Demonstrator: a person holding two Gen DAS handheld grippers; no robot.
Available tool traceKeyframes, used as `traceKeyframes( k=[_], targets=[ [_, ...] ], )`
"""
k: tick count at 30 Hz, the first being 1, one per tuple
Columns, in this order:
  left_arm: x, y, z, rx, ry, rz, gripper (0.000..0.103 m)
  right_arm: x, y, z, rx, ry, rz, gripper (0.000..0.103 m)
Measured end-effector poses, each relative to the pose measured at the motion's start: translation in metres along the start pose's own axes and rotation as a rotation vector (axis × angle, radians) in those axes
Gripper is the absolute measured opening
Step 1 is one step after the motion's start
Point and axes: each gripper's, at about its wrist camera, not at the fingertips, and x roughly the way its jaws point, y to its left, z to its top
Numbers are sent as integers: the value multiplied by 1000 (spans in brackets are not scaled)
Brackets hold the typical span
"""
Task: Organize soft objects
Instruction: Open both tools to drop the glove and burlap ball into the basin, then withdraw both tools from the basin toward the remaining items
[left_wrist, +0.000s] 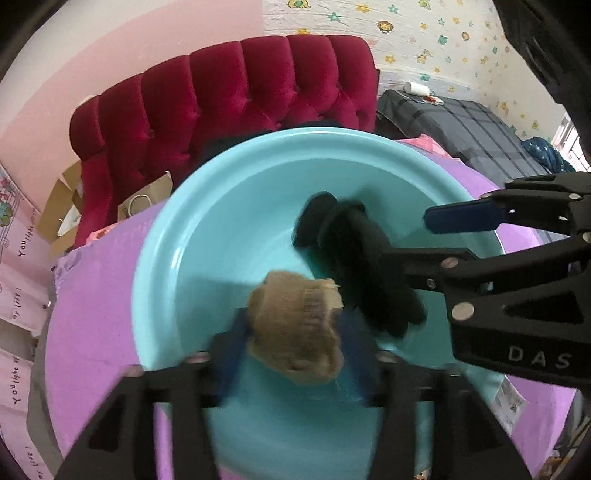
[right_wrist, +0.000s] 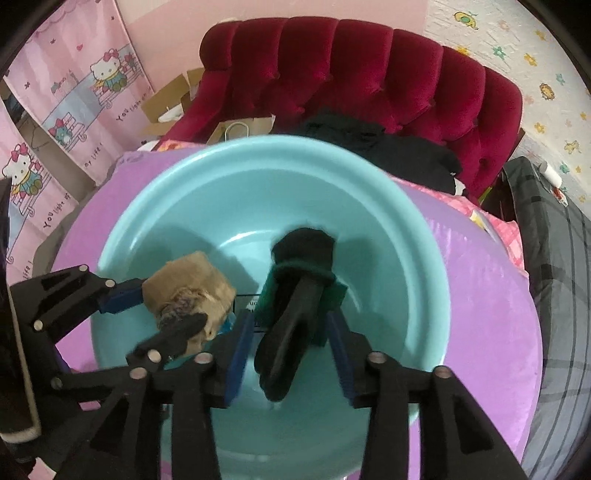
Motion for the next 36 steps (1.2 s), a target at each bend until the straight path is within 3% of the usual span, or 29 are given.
traceKeyframes(
  k=[1,3,6,9,25,36],
  targets=[
    [-2,1,0,-11,-5,-6,92,-2,1,0,0,-5,-10,54],
    [-6,0,-1,-16,-20,-4,102,-6,2,0,-3,-15,-21,62],
    [-9,-3,-3,-6,-28,33,103,-13,2,-3,10,-32,-26,91],
    [-13,-4,-6,-14,-22,41,103,-19,3,-6,23,-45,-44,103],
    [-75,-21,-42,-15,-64,69,103,-73,7,-54,80,-84,-92,103],
    [-109,-33,-74,-30,-61,69,103,-108,16,-94,95,-97,-73,103]
  ],
)
